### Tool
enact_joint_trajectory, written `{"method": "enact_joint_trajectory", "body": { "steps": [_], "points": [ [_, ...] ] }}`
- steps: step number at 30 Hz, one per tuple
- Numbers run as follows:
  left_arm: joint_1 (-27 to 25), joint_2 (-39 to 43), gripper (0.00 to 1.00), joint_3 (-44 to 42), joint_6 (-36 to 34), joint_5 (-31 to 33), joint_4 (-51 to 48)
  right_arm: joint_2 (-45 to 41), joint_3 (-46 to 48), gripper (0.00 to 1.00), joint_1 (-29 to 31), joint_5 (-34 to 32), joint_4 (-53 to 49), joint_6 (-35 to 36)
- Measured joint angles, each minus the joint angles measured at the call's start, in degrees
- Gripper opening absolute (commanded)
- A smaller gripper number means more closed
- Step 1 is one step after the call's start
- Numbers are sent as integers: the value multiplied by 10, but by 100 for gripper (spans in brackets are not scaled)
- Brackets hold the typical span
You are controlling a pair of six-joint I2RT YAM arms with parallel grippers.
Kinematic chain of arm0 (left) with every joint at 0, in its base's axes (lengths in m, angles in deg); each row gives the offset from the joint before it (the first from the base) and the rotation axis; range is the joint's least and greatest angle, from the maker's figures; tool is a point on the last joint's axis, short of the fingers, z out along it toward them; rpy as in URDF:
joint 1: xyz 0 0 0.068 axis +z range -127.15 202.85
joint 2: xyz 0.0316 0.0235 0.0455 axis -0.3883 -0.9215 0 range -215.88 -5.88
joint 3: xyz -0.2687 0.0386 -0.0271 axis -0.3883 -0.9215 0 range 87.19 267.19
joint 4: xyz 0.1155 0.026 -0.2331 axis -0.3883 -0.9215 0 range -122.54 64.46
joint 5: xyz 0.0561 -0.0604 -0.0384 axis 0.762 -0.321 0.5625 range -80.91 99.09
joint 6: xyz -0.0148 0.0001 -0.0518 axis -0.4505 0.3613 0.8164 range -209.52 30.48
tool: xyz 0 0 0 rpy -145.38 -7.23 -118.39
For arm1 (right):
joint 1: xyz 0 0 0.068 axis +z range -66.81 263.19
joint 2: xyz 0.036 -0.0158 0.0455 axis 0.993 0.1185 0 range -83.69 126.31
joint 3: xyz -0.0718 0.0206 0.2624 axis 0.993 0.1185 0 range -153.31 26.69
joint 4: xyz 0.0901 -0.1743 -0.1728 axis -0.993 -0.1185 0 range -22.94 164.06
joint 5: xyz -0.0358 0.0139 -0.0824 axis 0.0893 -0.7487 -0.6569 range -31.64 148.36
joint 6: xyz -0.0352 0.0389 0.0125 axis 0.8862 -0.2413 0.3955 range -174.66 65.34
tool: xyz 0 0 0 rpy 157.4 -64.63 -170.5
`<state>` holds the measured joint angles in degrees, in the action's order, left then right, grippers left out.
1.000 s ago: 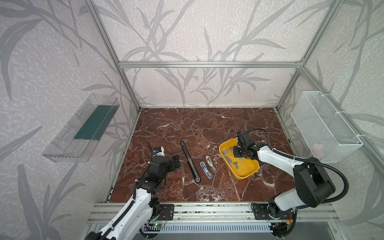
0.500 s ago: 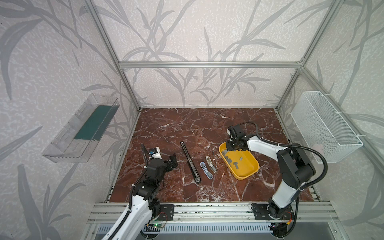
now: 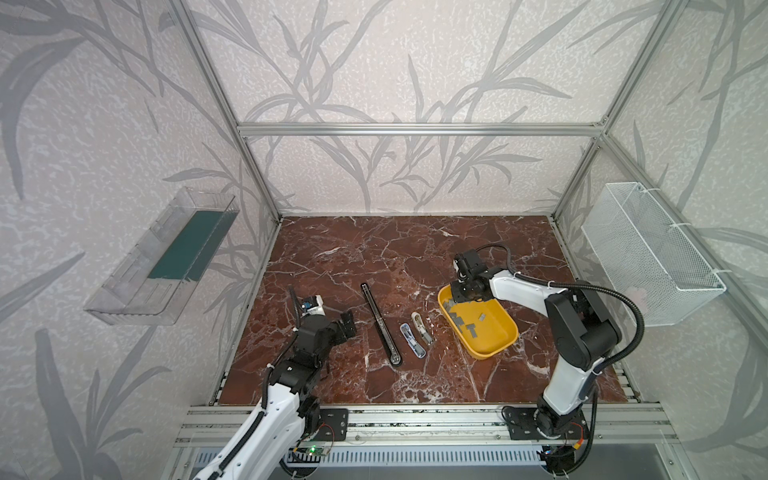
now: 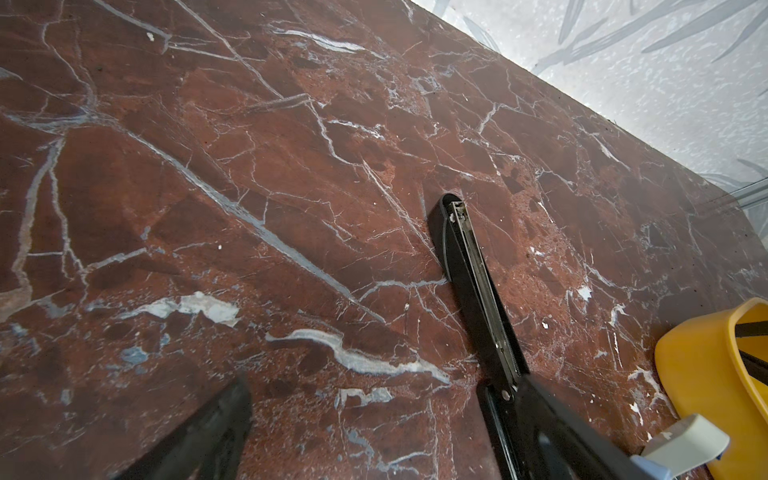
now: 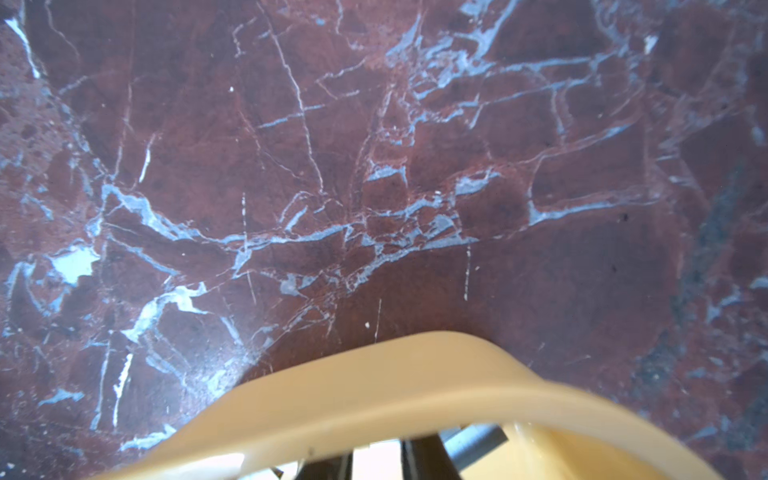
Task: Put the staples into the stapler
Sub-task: 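Lower the open right gripper toward a grey staple strip in the tray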
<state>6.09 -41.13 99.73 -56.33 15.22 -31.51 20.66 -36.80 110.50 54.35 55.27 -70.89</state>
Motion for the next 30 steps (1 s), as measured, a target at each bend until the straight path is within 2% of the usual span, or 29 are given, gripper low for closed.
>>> {"method": "enact_joint_trajectory", "body": {
  "steps": [15, 19, 30],
  "points": [
    [0, 8, 99, 0, 0, -4, 0, 18, -14, 23, 6, -4, -11, -2],
    [0, 12, 99, 0, 0, -8, 0, 19, -14, 21, 9, -6, -11, -3],
    [0, 26, 99, 0, 0, -15, 0, 21, -14, 20, 24, -47, -32, -9]
  ]
}}
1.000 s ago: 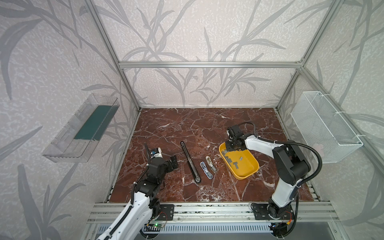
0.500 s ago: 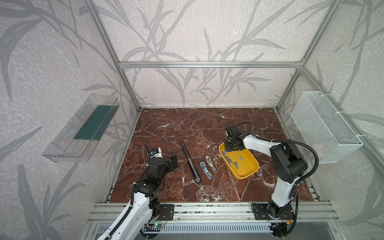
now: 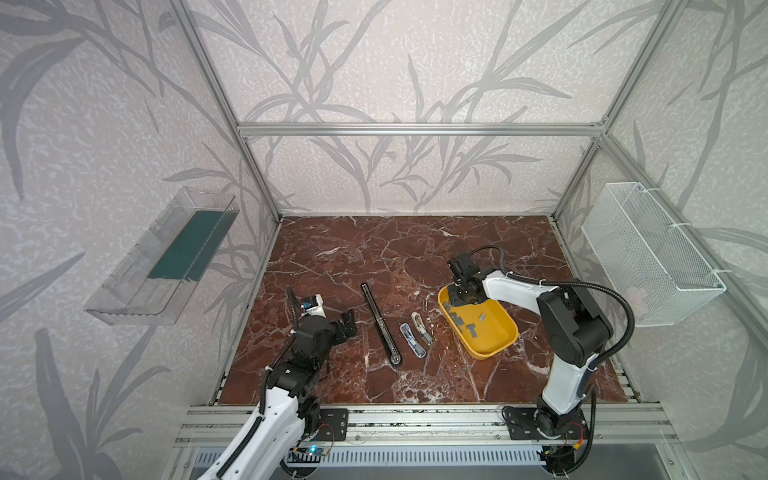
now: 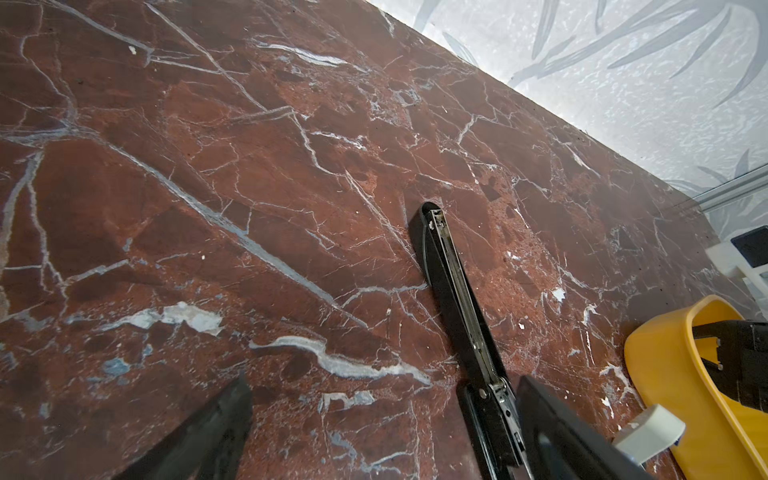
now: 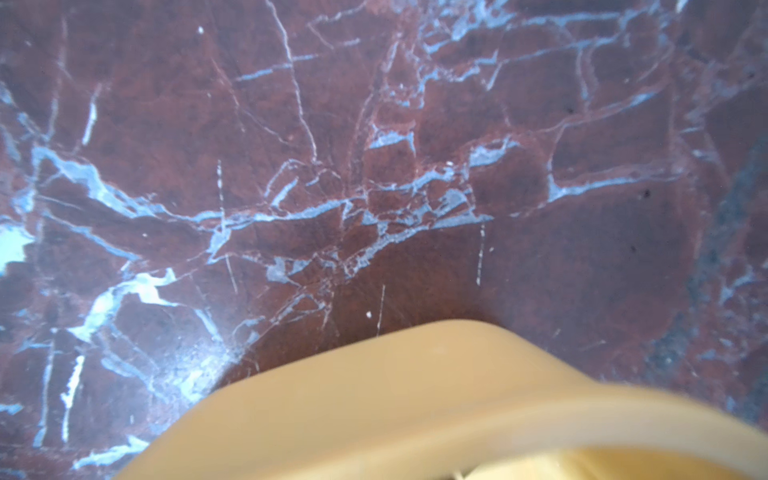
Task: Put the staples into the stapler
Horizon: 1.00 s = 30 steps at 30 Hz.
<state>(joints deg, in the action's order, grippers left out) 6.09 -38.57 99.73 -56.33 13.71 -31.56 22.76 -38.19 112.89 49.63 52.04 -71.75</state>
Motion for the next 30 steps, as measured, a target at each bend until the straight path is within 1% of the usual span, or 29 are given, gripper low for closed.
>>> {"method": "enact_joint_trajectory", "body": {
  "steps": [14, 21, 25, 30],
  "points": [
    [0, 1, 99, 0, 0, 0, 0, 10, -10, 22, 5, -7, -4, -7],
    [0, 6, 99, 0, 0, -3, 0, 10, -9, 19, 12, -9, -4, -14],
    [0, 19, 99, 0, 0, -7, -3, 10, -8, 13, 18, -16, -3, -15],
    [0, 46, 99, -5, 1, -18, -17, 6, 1, 13, 23, -24, 7, -16]
  ]
}}
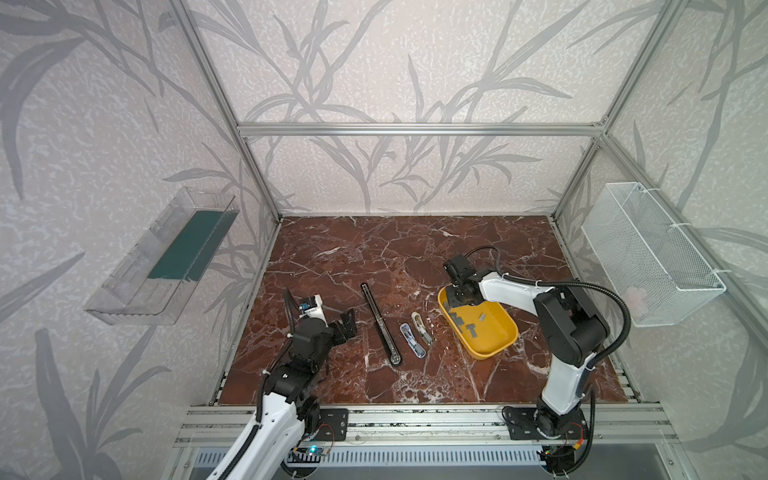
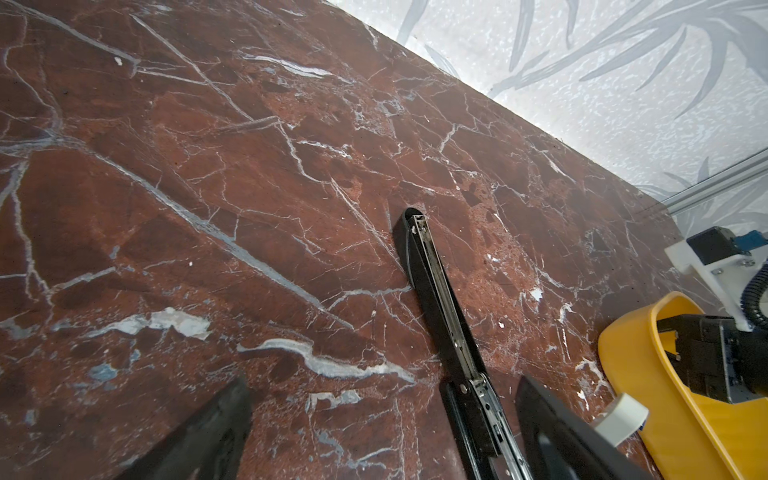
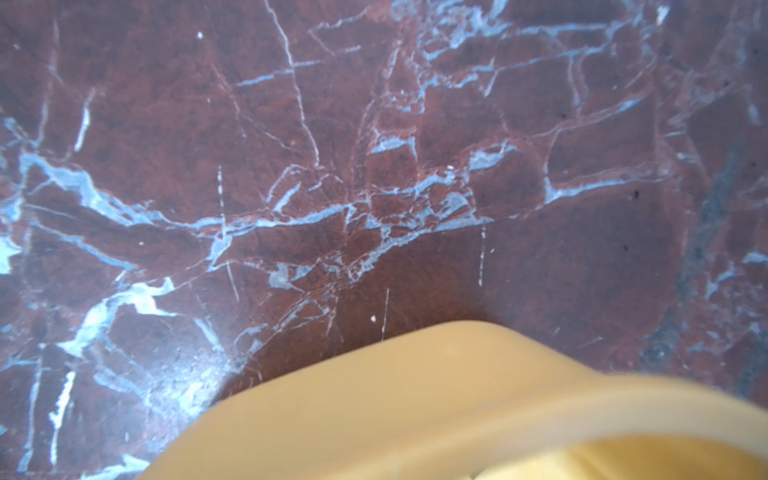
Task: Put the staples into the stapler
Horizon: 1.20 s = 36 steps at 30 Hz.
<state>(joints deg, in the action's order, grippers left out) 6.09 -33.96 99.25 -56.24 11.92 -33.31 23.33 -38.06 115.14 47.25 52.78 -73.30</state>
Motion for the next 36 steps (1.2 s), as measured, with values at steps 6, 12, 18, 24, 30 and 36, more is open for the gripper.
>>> {"method": "enact_joint_trajectory", "body": {
  "steps": [6, 12, 18, 24, 30, 36],
  "points": [
    [0, 20, 99, -3, 3, -12, -10, -14, 10, 13, 1, -4, -7, 0],
    [0, -34, 99, -2, 12, -20, -18, -90, 38, 13, 10, -19, -28, 0],
    [0, -105, 99, 7, 15, -33, -23, -217, 69, 13, 53, -50, -21, 0],
    [0, -146, 99, 24, 23, -40, -19, -303, 113, 13, 142, -87, 6, 7],
    [0, -160, 99, 25, 35, -39, -17, -359, 169, 13, 260, -130, 82, 16],
    [0, -132, 99, 24, 47, -33, -9, -310, 177, 13, 352, -142, 163, 8]
  ]
}}
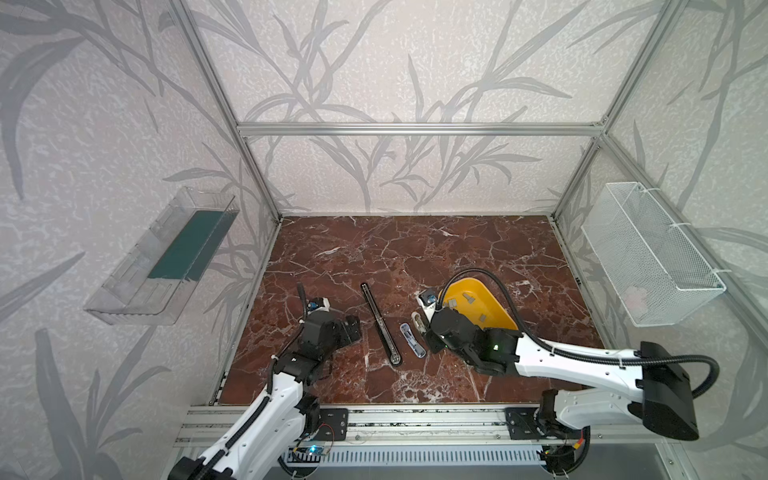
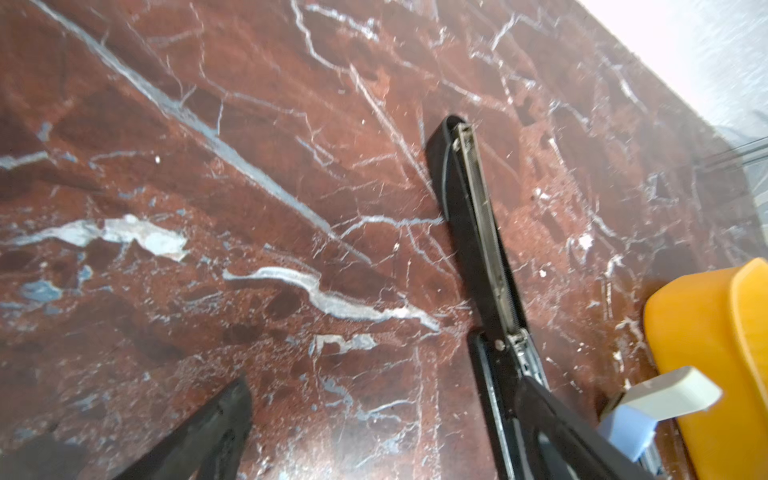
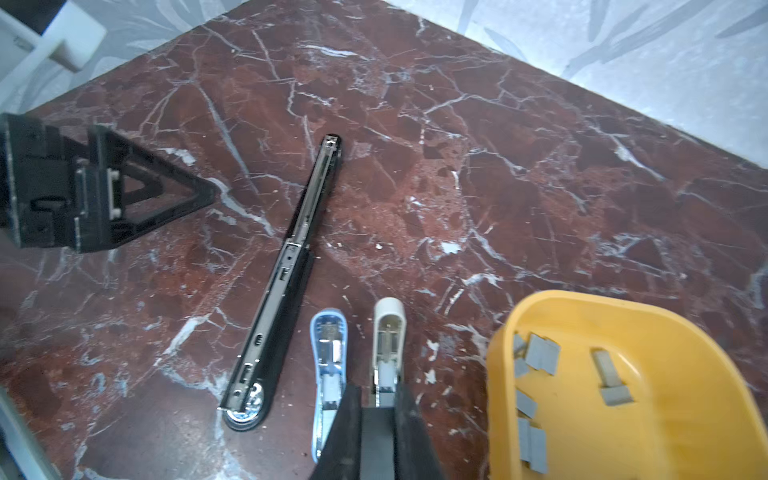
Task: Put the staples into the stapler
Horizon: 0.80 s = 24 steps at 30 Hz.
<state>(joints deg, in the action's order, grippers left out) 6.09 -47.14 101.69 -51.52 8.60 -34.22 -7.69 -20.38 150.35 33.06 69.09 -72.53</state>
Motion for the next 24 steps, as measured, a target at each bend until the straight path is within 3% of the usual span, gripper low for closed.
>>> {"method": "enact_joint_trajectory", "body": {
  "steps": [10, 24],
  "points": [
    [0, 58, 99, -30, 21, 15, 16, 112, -25, 13, 84, -19, 48, 0],
    [0, 70, 99, -34, 28, 22, 19, 189, -83, 12, 111, -36, 80, -45]
  ]
}}
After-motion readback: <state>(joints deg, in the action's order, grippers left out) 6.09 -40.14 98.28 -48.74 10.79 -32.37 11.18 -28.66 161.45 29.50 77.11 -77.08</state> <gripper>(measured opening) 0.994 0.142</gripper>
